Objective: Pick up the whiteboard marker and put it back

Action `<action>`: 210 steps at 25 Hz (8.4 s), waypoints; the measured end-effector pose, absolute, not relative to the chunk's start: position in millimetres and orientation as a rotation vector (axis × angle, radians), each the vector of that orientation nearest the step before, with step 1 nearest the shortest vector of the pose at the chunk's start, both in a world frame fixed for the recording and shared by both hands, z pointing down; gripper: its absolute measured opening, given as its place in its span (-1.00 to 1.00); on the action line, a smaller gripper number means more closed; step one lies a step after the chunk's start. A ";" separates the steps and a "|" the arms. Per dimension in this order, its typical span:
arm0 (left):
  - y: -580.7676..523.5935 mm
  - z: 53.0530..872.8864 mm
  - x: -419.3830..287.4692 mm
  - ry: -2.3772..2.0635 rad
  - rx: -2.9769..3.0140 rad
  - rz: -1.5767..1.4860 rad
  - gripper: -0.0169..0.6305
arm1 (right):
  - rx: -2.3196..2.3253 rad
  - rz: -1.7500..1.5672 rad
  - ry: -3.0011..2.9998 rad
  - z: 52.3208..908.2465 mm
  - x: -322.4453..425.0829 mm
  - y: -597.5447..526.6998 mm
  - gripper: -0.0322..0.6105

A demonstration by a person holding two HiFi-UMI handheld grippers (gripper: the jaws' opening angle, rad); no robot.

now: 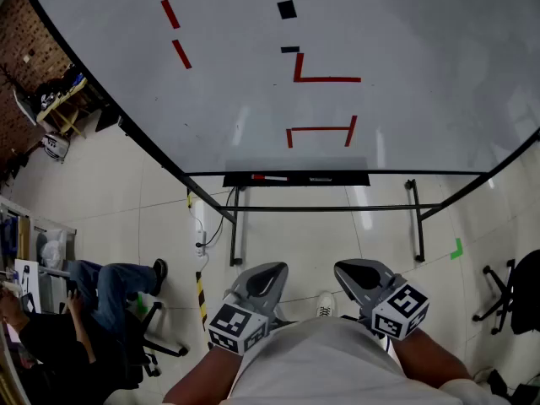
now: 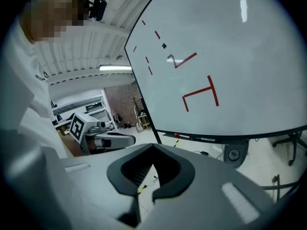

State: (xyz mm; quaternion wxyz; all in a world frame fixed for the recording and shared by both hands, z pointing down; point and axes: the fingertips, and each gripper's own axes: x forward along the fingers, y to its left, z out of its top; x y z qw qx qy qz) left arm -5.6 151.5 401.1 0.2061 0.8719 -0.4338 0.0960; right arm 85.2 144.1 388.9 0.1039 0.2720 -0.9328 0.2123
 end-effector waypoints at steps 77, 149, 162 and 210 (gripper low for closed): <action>-72.1 512.1 -57.5 -0.959 2.764 1.393 -0.78 | 1.029 0.660 -2.576 423.8 59.7 -35.2 -0.89; -87.1 547.2 -52.1 -0.814 2.731 1.756 -0.78 | 1.045 0.664 -2.571 423.2 63.6 -33.8 -0.89; -73.2 472.1 -40.7 -0.928 2.669 0.824 -0.78 | 1.023 0.651 -2.590 421.0 57.1 -35.0 -0.89; -29.0 409.5 -65.6 -0.939 2.501 0.149 -0.78 | 1.009 0.638 -2.608 418.0 51.9 -30.2 -0.89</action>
